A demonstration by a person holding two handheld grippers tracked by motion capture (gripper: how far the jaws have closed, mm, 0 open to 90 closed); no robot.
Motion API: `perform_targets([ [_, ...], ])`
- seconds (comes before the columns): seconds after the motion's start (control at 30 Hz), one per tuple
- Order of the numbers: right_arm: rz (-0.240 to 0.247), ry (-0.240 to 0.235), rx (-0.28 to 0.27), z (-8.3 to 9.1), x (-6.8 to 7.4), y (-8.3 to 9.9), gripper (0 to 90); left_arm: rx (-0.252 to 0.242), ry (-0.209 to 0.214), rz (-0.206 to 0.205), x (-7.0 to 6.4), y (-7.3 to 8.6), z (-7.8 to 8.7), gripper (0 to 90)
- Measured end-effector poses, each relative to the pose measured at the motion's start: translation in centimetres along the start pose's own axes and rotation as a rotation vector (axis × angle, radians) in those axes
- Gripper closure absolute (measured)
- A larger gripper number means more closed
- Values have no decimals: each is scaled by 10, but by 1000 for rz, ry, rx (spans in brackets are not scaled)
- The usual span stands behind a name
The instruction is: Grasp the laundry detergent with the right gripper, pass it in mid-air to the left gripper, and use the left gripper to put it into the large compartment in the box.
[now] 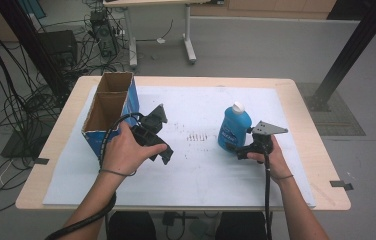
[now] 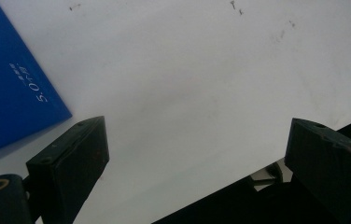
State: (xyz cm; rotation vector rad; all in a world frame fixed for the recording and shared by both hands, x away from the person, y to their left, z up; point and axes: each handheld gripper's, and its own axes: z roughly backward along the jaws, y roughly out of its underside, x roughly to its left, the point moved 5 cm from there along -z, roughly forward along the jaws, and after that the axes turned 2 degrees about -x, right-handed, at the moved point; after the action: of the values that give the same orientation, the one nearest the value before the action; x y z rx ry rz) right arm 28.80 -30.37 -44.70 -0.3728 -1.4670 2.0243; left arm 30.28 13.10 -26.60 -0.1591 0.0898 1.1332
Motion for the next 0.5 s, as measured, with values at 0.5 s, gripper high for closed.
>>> perform_targets([
  [0.5, -6, 2, -1, 0, 0, 1, 23, 7, -2, 0, 0, 1, 0, 68],
])
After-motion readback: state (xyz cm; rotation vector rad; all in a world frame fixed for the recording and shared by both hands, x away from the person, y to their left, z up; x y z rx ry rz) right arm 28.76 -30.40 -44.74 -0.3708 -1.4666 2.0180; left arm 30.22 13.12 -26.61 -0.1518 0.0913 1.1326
